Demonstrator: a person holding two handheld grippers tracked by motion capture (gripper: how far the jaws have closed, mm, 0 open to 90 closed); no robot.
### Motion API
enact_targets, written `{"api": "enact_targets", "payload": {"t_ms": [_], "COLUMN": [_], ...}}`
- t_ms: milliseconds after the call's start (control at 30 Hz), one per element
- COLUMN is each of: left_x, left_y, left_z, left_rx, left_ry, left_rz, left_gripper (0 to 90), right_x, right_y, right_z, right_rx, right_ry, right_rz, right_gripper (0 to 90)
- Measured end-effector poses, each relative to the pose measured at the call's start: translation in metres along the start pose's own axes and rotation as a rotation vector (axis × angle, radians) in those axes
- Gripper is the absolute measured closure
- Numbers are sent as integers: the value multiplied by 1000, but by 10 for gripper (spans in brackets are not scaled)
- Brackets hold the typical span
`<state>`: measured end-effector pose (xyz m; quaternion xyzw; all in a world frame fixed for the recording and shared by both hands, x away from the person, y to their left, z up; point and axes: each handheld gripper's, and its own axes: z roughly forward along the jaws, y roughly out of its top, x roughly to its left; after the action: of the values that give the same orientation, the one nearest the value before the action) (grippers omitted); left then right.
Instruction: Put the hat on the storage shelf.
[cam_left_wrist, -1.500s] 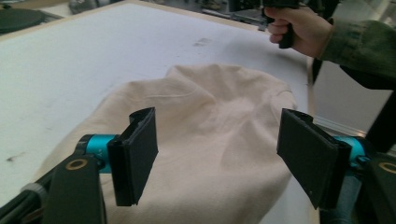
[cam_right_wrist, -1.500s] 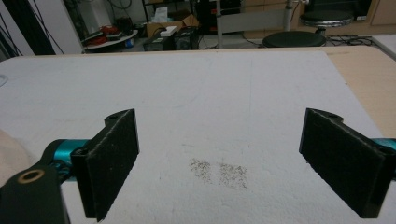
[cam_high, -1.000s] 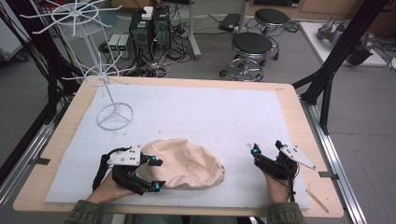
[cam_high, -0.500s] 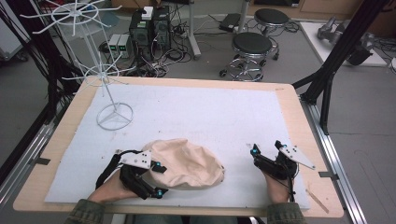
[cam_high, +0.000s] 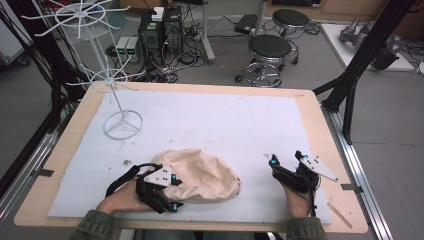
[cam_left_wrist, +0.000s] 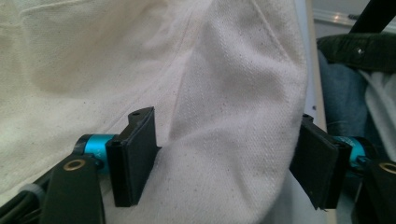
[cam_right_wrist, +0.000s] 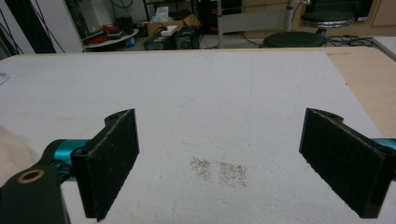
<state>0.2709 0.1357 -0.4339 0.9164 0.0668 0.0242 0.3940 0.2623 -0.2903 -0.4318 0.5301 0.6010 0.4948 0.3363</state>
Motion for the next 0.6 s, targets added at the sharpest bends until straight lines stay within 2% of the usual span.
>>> {"api": "enact_targets", "payload": {"t_ms": [300,400,433,467,533,600], "left_x": [-3,-2,-3,-4,-4,-6], "left_y": [0,0,1,1,2,2], "left_z": [7,5,5,5,4,2], "left_rx": [32,34,38,41,43,32], "left_ry": [64,53,55,59,65,91], "left_rz": [48,55,63,71,77,97], "left_gripper": [390,518,611,611,696,752], "right_x": [-2,-2,-2,-2,-2,-3], "right_y": [0,0,0,0,0,0], "right_z": [-1,-1,-2,-2,-2,-1], "right_rx": [-5,-5,-5,-5,-4,-4], "right_ry": [-7,-6,-5,-5,-6,-6], "right_rz": [-3,1,5,5,4,2], "right_gripper": [111,111,111,111,111,111]}}
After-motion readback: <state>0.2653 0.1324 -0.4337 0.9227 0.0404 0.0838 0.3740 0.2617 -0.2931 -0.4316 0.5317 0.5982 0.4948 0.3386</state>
